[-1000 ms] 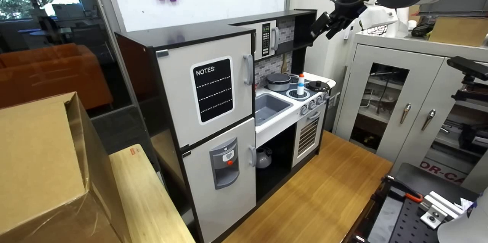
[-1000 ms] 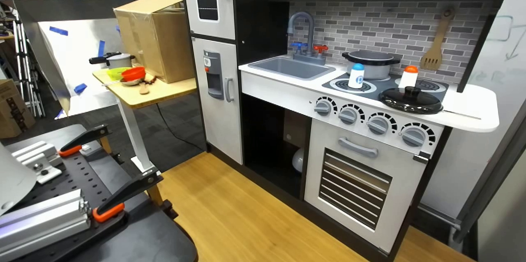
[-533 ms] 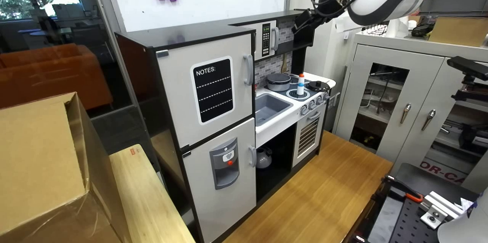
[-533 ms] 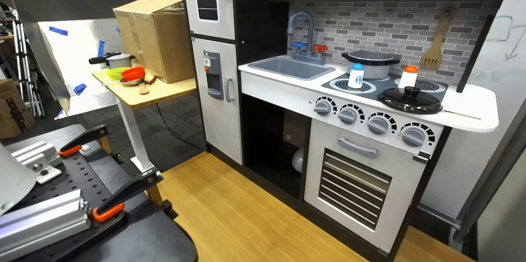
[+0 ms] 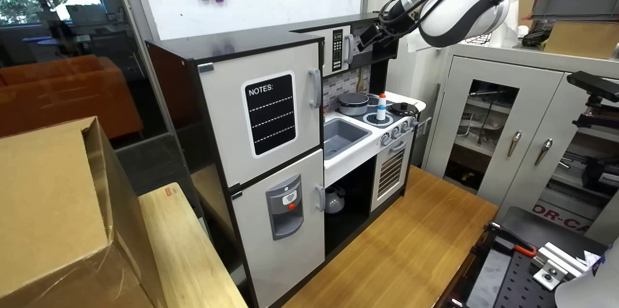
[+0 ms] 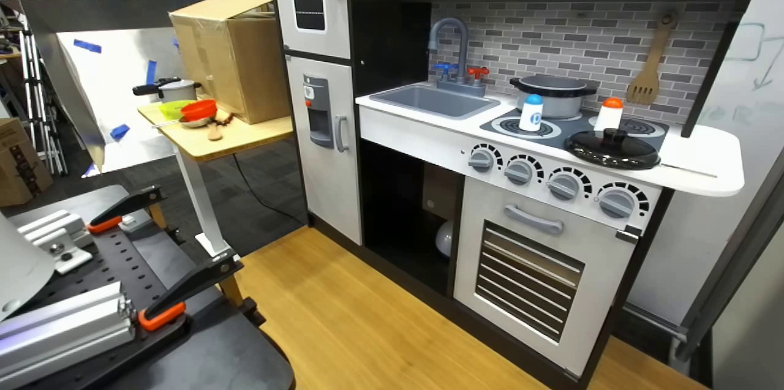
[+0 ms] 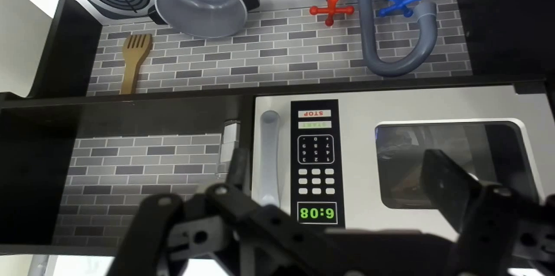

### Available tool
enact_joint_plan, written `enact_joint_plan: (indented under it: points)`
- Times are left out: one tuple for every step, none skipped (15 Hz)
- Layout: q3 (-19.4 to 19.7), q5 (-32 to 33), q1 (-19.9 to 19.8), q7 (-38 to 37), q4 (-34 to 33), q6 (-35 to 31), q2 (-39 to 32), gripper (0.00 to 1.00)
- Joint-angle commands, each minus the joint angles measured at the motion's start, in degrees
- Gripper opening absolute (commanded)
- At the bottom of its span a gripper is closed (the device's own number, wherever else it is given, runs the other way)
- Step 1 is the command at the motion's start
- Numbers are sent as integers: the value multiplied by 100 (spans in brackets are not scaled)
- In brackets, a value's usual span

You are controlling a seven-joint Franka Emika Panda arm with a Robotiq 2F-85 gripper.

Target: Open the microwave door.

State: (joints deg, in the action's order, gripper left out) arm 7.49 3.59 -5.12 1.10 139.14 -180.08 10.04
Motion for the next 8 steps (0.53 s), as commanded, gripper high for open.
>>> enact_joint_plan:
  points:
    - [-64,-123,-36,-37,-392,-177,-439,100]
    - [-66,-124,-28,-39,-492,-198,-543,100]
    - [-80,-126,8,-20,-577,-226,-635,100]
    - [14,-152,140,39,-650,-280,-733,100]
    - [11,-188,182,73,-721,-311,-818,100]
    - [9,-226,222,88,-796,-330,-900,100]
    - [2,-254,247,87,-855,-371,-977,100]
    - [-108,-178,126,-12,-913,-396,-1040,100]
